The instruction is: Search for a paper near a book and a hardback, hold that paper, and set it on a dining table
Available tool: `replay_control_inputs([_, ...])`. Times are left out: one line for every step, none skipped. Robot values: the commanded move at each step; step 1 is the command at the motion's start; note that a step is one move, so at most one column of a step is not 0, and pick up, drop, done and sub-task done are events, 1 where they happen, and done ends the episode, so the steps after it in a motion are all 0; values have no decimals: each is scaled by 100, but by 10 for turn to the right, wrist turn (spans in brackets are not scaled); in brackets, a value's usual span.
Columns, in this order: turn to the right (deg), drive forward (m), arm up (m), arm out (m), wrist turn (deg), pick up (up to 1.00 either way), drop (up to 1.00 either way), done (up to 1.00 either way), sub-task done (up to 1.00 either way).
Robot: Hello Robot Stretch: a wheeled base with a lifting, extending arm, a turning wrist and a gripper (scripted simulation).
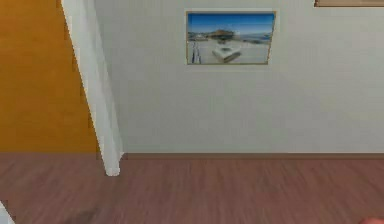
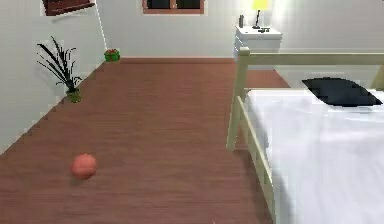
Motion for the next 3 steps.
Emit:
replay_control_inputs([0,90,0,0,0,0,0,0,0])
replay_control_inputs([450,0,0,0,0,0,0,0,0])
replay_control_inputs([180,0,0,0,0,0,0,0,0])
